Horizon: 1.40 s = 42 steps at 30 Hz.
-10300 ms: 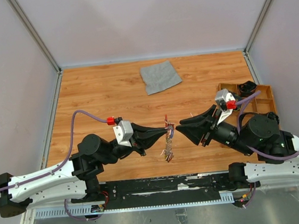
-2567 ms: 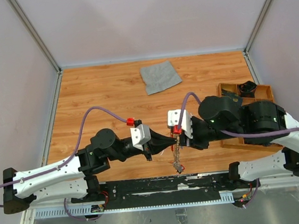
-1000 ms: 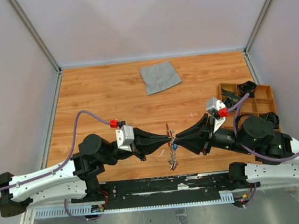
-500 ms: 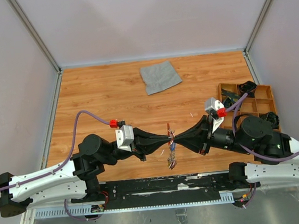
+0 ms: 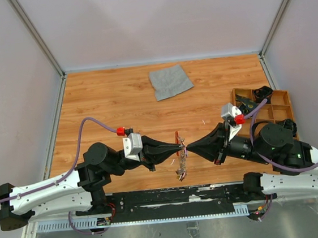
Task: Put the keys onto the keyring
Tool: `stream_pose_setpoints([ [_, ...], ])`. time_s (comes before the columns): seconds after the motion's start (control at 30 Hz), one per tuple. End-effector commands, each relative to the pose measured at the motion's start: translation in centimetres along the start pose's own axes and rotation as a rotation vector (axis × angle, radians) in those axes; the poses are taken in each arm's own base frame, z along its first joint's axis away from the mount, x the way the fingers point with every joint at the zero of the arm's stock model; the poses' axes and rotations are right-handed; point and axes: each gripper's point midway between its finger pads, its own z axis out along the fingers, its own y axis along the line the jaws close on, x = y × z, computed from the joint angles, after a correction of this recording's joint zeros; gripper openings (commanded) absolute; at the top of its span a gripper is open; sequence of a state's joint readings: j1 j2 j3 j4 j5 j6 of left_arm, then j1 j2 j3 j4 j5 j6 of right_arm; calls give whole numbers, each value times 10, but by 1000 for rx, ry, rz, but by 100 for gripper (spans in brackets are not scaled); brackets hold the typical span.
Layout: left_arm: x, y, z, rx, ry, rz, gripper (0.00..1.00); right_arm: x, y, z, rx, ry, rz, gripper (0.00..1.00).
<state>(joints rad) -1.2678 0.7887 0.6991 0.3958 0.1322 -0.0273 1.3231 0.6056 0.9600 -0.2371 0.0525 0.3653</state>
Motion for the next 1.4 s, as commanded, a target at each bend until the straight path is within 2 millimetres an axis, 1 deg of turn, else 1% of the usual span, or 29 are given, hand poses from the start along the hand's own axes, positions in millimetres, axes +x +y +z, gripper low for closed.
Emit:
stream_pose_setpoints([
  [0.0,-24,-2,-2,3,-87,11,1,-11,-1,-4,10,-33,17,2],
  [0.13,-25,-3,-3,3,-89,12,1,-8,-3,-3,24,-19,29,1],
  [0.53,-27,-2,-3,2,-91,17,1,10,-15,-1,102,69,50,1],
  [0.67,-27,-3,-3,4,-91,17,1,13,-16,2,108,97,37,6],
  [0.77,-27,-3,-2,6,-91,18,0,7,-13,3,94,91,8,11],
  [1.0,-29,-6,-2,20,-101,2,1,-32,-3,-12,23,-22,-148,23],
  [1.13,-32,-6,-3,19,-113,3,0,-42,-1,-19,-5,-57,-244,28],
  [1.2,-35,-6,-3,20,-124,2,1,-42,4,-17,-38,-59,-288,28],
  [1.3,-39,-10,-2,39,-141,-3,1,-37,12,-13,-104,-45,-358,18],
  [1.37,-40,-13,-1,56,-146,-11,0,-33,18,-10,-145,-34,-386,16],
])
